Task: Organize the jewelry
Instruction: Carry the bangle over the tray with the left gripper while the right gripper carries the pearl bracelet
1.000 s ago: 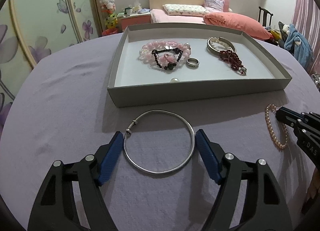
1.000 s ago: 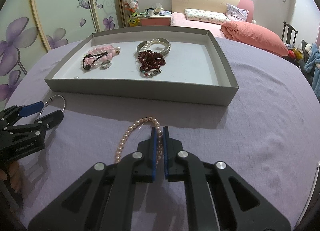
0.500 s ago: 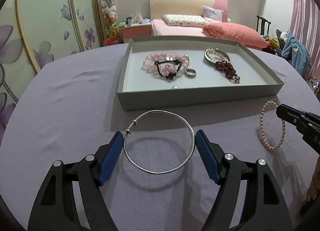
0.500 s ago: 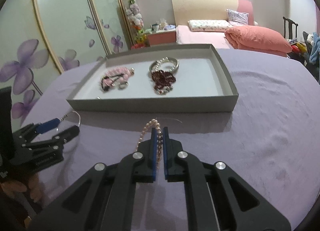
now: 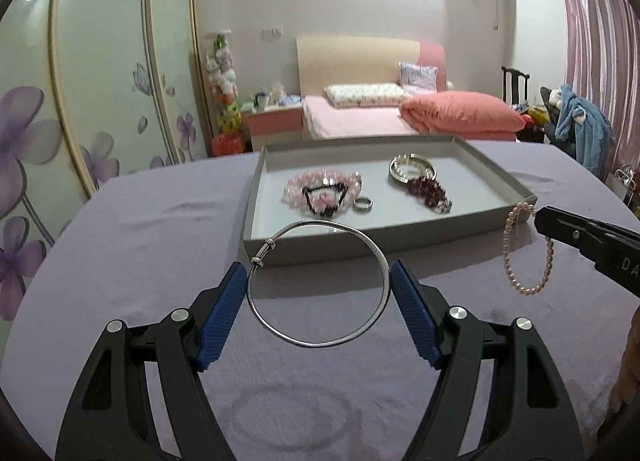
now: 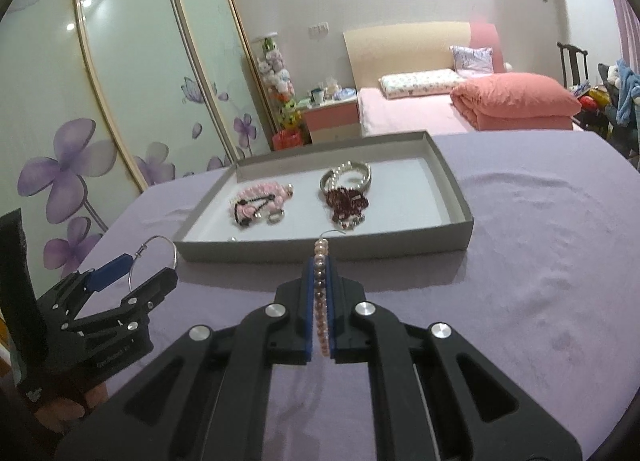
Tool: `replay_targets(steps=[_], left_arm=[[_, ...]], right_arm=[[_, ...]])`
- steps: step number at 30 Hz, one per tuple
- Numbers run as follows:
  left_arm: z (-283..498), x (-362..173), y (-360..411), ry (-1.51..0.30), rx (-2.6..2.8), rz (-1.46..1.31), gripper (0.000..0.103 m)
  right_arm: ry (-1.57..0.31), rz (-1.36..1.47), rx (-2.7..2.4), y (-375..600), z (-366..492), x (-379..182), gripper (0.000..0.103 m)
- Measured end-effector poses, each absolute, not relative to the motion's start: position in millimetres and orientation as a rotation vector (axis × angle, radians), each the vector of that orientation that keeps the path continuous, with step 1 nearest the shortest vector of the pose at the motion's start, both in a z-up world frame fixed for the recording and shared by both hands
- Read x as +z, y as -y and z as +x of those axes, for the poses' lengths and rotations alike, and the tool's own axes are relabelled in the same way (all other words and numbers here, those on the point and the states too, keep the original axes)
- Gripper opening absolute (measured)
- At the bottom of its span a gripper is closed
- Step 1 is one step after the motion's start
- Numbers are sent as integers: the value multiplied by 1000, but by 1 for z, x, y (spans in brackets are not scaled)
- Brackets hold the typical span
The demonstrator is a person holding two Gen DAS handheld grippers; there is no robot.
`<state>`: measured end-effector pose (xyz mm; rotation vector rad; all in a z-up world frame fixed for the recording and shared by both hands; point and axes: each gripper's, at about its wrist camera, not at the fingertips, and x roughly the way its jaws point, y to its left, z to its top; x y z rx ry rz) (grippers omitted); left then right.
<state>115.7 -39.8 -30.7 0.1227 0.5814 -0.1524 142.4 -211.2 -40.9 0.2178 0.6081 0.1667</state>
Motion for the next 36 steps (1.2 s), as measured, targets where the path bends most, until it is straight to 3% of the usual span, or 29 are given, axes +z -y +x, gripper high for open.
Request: replay_targets(steps=[23,36], left_arm=[[94,7,51,-304,-65,95,74],[118,16,59,-248,-23,90,74]], right_arm=[[-291,79,65,187,111,8,6],[-185,50,17,185,133,28,6]])
